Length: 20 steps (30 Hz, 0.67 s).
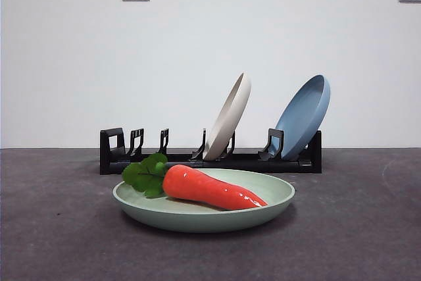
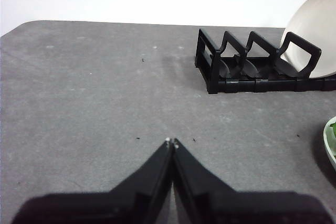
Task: Take the green plate from the plate rack,put the plate on the table,take the carrot from the table,put the carrot in the plate
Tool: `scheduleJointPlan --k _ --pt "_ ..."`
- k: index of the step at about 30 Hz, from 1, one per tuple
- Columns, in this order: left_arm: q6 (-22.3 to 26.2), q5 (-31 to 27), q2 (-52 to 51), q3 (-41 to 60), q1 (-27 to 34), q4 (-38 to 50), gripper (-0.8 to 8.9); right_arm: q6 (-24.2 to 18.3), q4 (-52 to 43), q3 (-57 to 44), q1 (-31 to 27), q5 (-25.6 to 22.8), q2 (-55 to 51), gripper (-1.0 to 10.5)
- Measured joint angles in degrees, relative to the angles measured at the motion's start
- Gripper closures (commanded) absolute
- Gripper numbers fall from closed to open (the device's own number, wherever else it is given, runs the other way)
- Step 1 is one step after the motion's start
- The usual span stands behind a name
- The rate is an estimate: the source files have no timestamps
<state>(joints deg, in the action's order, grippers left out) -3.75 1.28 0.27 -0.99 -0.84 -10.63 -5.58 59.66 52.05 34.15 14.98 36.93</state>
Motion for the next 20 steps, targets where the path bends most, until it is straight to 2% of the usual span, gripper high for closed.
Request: scheduleJointPlan --k 7,11,16,20 --pt "0.0 0.0 0.0 0.0 0.0 0.0 8.17 -1.51 -17.05 -5.09 -13.88 1.95 -11.52 9.5" --pt "0.0 0.0 0.0 0.0 0.0 0.0 8.17 -1.92 -27.54 -14.4 -20.79 1.31 -17.92 9.5" --pt "0.0 0.0 0.0 0.0 0.0 0.0 8.17 0.44 -43.56 -29.05 -25.44 1.25 -26.18 9.5" --pt "0.0 -0.02 0.0 0.0 0.0 0.0 8.17 2.71 -49.13 -38.07 -27.34 -2.67 -30.67 9.5"
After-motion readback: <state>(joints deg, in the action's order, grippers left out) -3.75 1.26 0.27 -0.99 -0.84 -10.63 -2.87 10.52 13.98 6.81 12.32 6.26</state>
